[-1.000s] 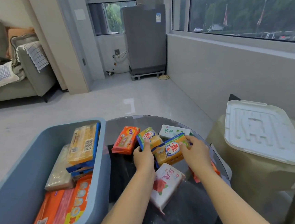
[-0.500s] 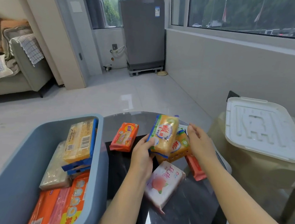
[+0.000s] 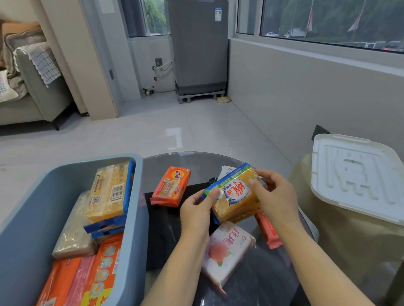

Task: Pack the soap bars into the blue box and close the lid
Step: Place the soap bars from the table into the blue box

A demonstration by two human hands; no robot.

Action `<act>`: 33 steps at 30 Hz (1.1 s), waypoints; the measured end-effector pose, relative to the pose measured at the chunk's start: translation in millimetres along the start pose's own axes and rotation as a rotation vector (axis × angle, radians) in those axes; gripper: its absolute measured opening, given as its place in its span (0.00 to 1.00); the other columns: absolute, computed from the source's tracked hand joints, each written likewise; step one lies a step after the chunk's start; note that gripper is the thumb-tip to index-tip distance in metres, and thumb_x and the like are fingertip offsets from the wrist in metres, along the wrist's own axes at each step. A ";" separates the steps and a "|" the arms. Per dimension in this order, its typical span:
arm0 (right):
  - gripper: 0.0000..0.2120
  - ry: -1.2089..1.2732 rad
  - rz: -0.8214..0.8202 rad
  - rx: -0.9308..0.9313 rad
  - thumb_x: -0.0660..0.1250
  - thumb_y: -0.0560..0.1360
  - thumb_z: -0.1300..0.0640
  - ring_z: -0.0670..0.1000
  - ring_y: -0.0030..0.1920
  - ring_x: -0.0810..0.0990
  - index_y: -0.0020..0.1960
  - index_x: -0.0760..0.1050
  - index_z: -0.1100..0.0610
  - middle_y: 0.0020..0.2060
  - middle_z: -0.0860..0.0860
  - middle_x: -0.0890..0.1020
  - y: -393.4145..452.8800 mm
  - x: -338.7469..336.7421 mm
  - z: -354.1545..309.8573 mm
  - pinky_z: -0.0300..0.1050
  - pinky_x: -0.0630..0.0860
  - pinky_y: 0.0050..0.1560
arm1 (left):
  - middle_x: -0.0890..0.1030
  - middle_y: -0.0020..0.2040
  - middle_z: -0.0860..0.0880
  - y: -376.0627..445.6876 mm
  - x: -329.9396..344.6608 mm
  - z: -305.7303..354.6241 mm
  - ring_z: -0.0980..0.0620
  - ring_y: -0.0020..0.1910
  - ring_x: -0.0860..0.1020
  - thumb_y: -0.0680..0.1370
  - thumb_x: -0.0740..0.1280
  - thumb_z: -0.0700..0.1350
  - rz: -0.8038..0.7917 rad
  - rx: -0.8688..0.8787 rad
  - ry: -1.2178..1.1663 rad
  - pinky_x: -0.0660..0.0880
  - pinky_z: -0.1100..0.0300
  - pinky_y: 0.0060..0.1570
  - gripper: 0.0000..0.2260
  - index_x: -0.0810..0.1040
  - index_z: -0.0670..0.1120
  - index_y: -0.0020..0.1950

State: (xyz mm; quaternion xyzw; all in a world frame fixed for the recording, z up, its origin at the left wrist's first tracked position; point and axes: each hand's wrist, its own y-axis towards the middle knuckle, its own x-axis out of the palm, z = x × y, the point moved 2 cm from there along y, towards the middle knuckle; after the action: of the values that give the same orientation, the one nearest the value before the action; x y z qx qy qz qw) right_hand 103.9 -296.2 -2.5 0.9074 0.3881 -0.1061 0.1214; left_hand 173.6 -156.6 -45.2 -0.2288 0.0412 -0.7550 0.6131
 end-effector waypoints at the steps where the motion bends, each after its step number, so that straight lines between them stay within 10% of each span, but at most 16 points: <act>1: 0.14 -0.012 0.005 -0.005 0.66 0.75 0.55 0.38 0.38 0.76 0.59 0.76 0.55 0.50 0.50 0.80 0.0 0.3 0.2 0.27 0.70 0.29 | 0.84 0.52 0.43 0.4 0.8 -0.6 0.46 0.47 0.85 0.72 0.73 0.45 0.022 0.021 0.027 0.82 0.48 0.47 0.18 0.77 0.42 0.60; 12: 0.20 -0.138 -0.102 0.175 0.59 0.77 0.45 0.50 0.50 0.78 0.66 0.69 0.52 0.55 0.51 0.79 0.7 8.4 9.6 0.40 0.74 0.42 | 0.76 0.64 0.45 -12.7 14.3 8.8 0.52 0.49 0.80 0.78 0.65 0.49 0.037 -0.020 0.219 0.78 0.62 0.37 0.26 0.61 0.50 0.75; 18: 0.25 -0.171 -0.169 0.214 0.57 0.76 0.41 0.55 0.59 0.77 0.69 0.67 0.51 0.60 0.55 0.78 0.1 10.0 6.7 0.44 0.74 0.48 | 0.81 0.55 0.44 -20.8 16.7 9.9 0.49 0.47 0.81 0.75 0.69 0.50 0.054 -0.111 0.181 0.79 0.59 0.39 0.22 0.71 0.44 0.66; 22: 0.22 0.122 -0.104 0.170 0.64 0.72 0.41 0.52 0.50 0.82 0.61 0.75 0.51 0.50 0.52 0.83 -6.1 3.3 -3.4 0.50 0.79 0.51 | 0.81 0.54 0.46 -35.9 15.1 16.4 0.51 0.47 0.81 0.73 0.71 0.51 0.069 -0.045 0.152 0.80 0.52 0.50 0.21 0.71 0.45 0.62; 29: 0.16 0.473 -0.047 0.100 0.57 0.77 0.41 0.50 0.46 0.81 0.46 0.78 0.49 0.42 0.50 0.83 -26.6 -14.5 -42.6 0.51 0.75 0.51 | 0.81 0.54 0.46 -92.2 14.0 53.3 0.50 0.46 0.83 0.70 0.74 0.52 0.051 0.035 0.007 0.81 0.57 0.35 0.25 0.70 0.47 0.62; 33: 0.10 0.639 -0.240 0.092 0.58 0.79 0.49 0.55 0.46 0.79 0.53 0.75 0.50 0.44 0.55 0.79 -39.4 -20.3 -66.4 0.54 0.78 0.46 | 0.81 0.54 0.46 -119.4 2.9 80.8 0.51 0.43 0.83 0.68 0.76 0.50 0.046 0.083 -0.019 0.79 0.60 0.28 0.29 0.68 0.47 0.65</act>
State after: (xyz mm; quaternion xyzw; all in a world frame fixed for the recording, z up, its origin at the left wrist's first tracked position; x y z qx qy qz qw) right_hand 67.9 -263.6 60.8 0.8473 0.5051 0.1527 -0.0608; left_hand 96.9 -112.5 68.7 -0.2090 0.0092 -0.7397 0.6395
